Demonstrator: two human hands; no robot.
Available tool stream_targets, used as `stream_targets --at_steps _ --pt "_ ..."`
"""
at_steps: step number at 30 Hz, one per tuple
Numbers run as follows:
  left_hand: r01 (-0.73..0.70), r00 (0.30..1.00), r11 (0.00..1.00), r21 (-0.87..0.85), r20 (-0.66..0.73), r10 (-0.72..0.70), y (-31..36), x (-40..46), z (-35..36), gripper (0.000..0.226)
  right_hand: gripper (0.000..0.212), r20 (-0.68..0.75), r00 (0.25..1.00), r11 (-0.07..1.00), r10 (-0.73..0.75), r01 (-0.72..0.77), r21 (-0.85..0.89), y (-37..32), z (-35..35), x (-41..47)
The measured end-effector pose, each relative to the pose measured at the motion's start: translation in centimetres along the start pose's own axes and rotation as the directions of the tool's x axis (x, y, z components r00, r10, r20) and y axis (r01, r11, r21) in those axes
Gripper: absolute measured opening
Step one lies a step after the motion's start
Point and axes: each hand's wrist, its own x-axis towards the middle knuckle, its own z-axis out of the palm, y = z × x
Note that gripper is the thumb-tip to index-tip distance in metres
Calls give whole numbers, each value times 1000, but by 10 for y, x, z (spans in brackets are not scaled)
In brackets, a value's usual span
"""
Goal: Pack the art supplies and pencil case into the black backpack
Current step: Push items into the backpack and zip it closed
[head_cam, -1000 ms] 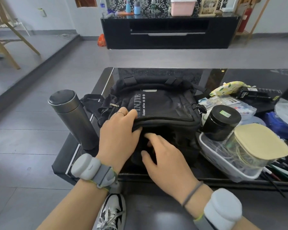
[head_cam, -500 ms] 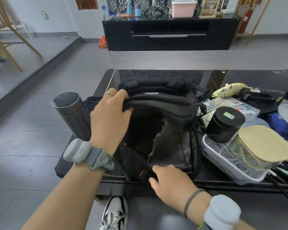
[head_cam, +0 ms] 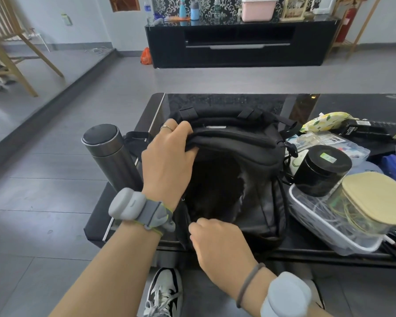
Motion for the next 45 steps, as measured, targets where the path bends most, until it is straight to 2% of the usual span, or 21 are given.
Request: stream_targets --at_steps 2,5,8,10,12,16,18,20,21,23,25,27,29,31,32,33,36,37,38,43,45 --pt "9 999 1000 -20 -32 -9 -4 11 -3 10 59 34 999 998 -23 24 -50 0 6 -9" --pt "31 993 999 -17 -114 -32 -6 22 -9 9 43 181 983 997 -30 42 -61 6 19 -25" --pt "32 992 999 -37 -124 -36 -3 23 -9 9 22 277 961 994 -3 -26 104 8 15 -32" --pt "11 995 998 -54 -97 -16 0 20 -7 8 38 305 939 920 159 -254 300 11 -1 -24" --pt "3 997 998 -60 -82 -8 1 16 -5 8 55 229 922 807 312 -384 448 21 -25 -15" --pt "14 998 998 -65 -60 -17 4 8 -3 10 64 284 786 640 548 -613 462 59 -49 -5" --pt "-1 1000 999 -53 -29 0 11 2 0 10 81 357 716 495 600 -683 537 65 -45 0" --pt "-29 1000 999 -38 3 29 17 -4 3 10 90 400 699 453 592 -700 552 58 -37 6" --pt "-44 999 998 -34 16 44 20 -7 4 10 83 389 705 466 593 -694 548 54 -32 8" --pt "-59 997 998 -33 43 60 24 -10 5 11 55 320 727 513 607 -666 541 50 -28 15" --pt "-57 995 997 -47 74 61 24 -14 6 13 34 299 721 486 626 -660 573 47 -31 27" --pt "-67 988 994 -83 133 77 21 -20 7 16 40 316 701 281 639 -595 753 37 -42 40" --pt "-92 971 989 -120 210 116 20 -25 10 23 46 330 662 -30 673 -421 906 34 -57 48" --pt "-116 953 985 -131 266 148 20 -29 10 35 25 359 689 -244 630 -263 934 40 -70 49" --pt "-136 945 984 -118 282 165 20 -29 11 42 20 340 720 -247 605 -236 940 44 -76 47" --pt "-160 940 983 -95 288 181 20 -28 13 49 19 287 752 -182 594 -222 958 47 -83 45" --pt "-174 950 985 8 265 166 24 -26 15 52 21 -2 839 285 544 -182 941 50 -93 43" --pt "-173 958 984 37 238 160 25 -24 14 47 18 -63 866 405 496 -166 899 50 -94 42" --pt "-183 965 981 61 201 168 27 -22 14 41 15 -99 886 473 454 -145 869 51 -94 41" --pt "-211 976 975 75 74 206 27 -11 13 23 27 -162 914 466 372 -33 884 54 -104 33" --pt "-211 977 975 74 44 208 28 -8 13 22 32 -197 914 551 355 -35 834 59 -104 28"
